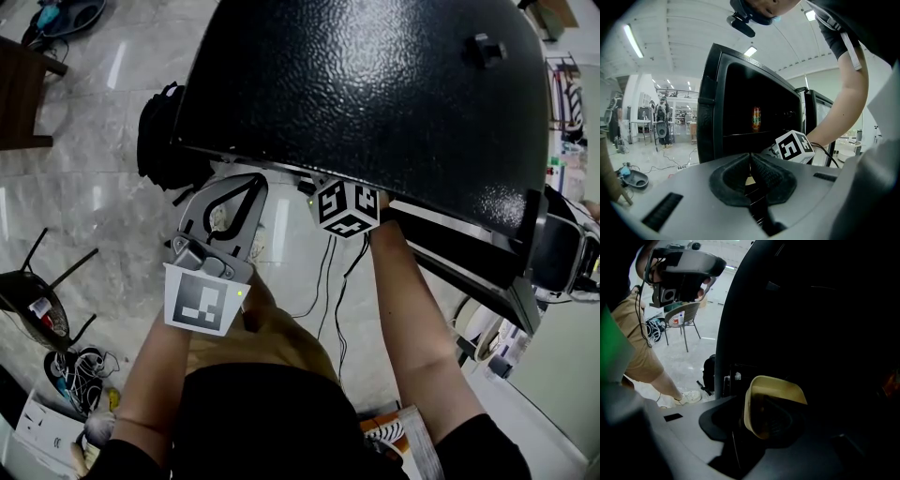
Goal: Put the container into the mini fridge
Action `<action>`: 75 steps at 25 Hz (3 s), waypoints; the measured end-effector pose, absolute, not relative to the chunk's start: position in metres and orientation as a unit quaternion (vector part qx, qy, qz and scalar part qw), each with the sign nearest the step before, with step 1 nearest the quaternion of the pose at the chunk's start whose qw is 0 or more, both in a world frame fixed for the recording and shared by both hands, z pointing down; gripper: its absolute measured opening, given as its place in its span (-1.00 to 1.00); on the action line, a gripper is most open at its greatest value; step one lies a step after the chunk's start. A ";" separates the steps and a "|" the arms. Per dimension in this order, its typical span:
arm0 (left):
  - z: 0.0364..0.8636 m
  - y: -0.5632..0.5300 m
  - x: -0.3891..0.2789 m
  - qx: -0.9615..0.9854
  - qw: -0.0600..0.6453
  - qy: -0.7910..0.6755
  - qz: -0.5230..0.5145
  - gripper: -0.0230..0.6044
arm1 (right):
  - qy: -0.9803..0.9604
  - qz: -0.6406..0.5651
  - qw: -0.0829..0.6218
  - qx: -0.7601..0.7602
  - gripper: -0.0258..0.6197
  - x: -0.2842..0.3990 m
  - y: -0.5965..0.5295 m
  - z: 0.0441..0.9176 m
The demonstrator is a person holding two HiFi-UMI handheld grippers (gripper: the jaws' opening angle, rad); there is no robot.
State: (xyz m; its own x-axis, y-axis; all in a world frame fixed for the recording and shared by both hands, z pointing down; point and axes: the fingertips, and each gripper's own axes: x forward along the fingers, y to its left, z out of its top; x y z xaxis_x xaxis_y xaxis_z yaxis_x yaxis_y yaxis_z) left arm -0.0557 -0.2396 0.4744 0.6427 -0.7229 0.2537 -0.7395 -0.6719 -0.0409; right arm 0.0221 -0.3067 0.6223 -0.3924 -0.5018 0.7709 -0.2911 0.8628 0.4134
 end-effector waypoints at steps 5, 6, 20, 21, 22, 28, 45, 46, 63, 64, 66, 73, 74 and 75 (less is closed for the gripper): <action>0.476 -0.241 -0.051 0.909 0.019 -0.402 0.112 -0.85 | -0.826 -0.110 0.480 0.274 -0.47 0.027 -0.310 0.614; 0.472 -0.244 -0.049 0.908 0.023 -0.403 0.113 -0.85 | -0.828 -0.110 0.470 0.284 -0.47 0.025 -0.311 0.606; 0.446 -0.261 -0.007 0.922 -0.023 -0.376 0.085 -0.85 | -0.835 -0.111 0.373 0.388 -0.47 0.039 -0.308 0.544; 0.444 -0.259 -0.005 0.923 -0.023 -0.376 0.085 -0.85 | -0.837 -0.109 0.366 0.393 -0.47 0.041 -0.305 0.539; 0.442 -0.256 -0.004 0.922 -0.024 -0.377 0.085 -0.85 | -0.838 -0.106 0.356 0.399 -0.47 0.042 -0.302 0.533; 0.418 -0.244 -0.001 0.915 -0.031 -0.393 0.086 -0.85 | -0.846 -0.082 0.289 0.441 -0.47 0.046 -0.275 0.498; 0.308 -0.172 -0.001 0.897 -0.105 -0.422 0.082 -0.85 | -0.855 -0.081 0.065 0.508 -0.47 0.076 -0.187 0.315; 0.302 -0.170 -0.003 0.896 -0.109 -0.424 0.081 -0.85 | -0.857 -0.081 0.058 0.506 -0.47 0.075 -0.183 0.306; 0.203 -0.133 -0.023 0.881 -0.092 -0.464 -0.014 -0.85 | -0.866 -0.093 -0.032 0.491 -0.47 0.038 -0.118 0.202; 0.198 -0.132 -0.023 0.880 -0.098 -0.465 -0.013 -0.85 | -0.864 -0.098 -0.030 0.492 -0.47 0.038 -0.116 0.199; 0.194 -0.130 -0.020 0.880 -0.108 -0.463 -0.005 -0.85 | -0.862 -0.106 -0.033 0.495 -0.47 0.040 -0.114 0.193; 0.187 -0.134 -0.004 0.886 -0.118 -0.449 -0.015 -0.85 | -0.864 -0.097 -0.050 0.491 -0.47 0.040 -0.115 0.188; 0.187 -0.133 -0.001 0.887 -0.120 -0.445 -0.013 -0.85 | -0.863 -0.095 -0.054 0.493 -0.47 0.042 -0.114 0.187; 0.188 -0.132 0.003 0.889 -0.121 -0.442 -0.012 -0.85 | -0.863 -0.093 -0.055 0.493 -0.71 0.044 -0.113 0.187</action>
State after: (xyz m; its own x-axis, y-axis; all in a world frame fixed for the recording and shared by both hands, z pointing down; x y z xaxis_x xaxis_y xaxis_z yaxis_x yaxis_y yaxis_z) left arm 0.0028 -0.1318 0.1878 0.6095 -0.7824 -0.1278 -0.7882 -0.5807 -0.2038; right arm 0.0445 -0.1128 0.1875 -0.5076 -0.8410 -0.1873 -0.8616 0.4963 0.1066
